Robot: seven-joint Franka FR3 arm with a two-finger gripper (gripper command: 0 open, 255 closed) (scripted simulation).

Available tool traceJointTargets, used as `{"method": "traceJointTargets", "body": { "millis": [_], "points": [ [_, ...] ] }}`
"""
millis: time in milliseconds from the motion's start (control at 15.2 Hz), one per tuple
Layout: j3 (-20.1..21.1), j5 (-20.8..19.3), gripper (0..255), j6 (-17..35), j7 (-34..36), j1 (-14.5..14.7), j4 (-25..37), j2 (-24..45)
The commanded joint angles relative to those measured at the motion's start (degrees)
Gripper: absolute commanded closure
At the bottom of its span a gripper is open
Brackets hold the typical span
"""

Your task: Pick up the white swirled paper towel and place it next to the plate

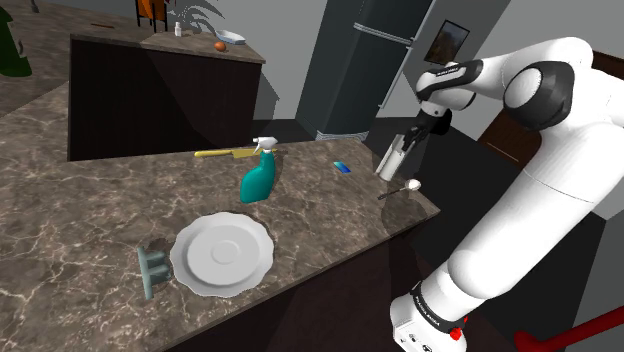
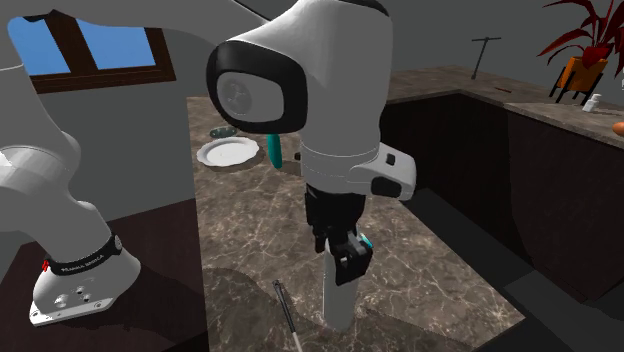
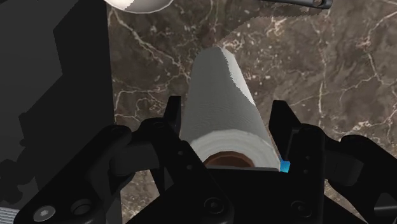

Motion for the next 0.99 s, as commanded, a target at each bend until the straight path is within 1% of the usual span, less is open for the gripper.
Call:
{"method": "traceJointTargets", "body": {
  "millis": [0, 924],
  "points": [
    [-0.1, -0.6, 255, -1.5, 0.3, 0.1, 0.8, -0.8],
    [-0.2, -2.5, 255, -11.8, 1.5, 0.4, 9.0, -3.5]
  ]
}}
